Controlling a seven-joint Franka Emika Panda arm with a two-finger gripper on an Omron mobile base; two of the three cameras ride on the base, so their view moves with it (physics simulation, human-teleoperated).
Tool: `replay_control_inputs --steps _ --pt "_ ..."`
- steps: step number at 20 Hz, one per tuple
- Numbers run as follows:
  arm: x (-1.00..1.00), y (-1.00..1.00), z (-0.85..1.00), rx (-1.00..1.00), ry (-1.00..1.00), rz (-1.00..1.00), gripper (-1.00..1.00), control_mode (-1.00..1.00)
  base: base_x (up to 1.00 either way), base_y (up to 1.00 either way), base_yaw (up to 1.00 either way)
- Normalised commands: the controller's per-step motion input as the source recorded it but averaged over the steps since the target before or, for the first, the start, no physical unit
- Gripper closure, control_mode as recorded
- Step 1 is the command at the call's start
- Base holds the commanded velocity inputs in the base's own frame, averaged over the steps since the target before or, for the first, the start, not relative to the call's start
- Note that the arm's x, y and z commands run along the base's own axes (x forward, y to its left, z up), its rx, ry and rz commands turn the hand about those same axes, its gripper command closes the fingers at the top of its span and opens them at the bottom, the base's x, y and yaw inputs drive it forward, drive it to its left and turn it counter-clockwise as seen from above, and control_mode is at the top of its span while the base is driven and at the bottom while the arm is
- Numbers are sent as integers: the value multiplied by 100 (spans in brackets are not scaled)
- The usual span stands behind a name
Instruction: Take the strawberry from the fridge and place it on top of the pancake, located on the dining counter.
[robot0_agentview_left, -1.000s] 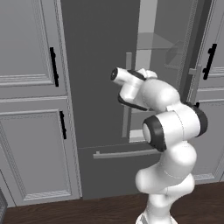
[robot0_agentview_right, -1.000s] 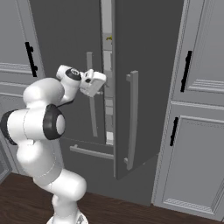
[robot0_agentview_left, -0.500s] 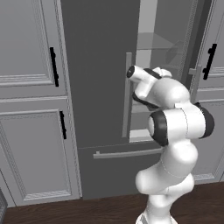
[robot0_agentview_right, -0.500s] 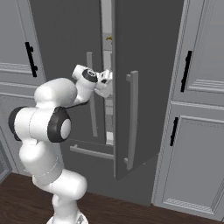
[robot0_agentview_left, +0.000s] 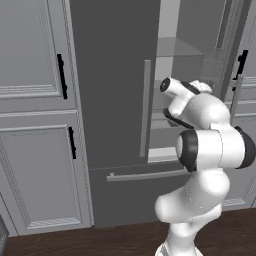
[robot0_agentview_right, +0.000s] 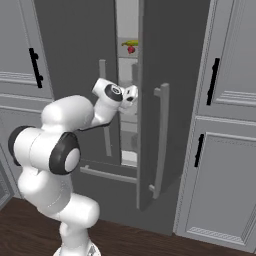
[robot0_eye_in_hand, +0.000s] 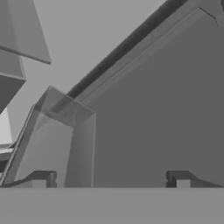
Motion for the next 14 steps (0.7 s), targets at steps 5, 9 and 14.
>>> replay_control_inputs --steps 5,9,14 --pt "-28 -73 0 4 -2 0 -100 -100 0 0 0" --pt "-8 -79 0 4 0 0 -100 -100 0 0 0" --pt "0 -81 0 4 0 0 -100 -100 0 0 0"
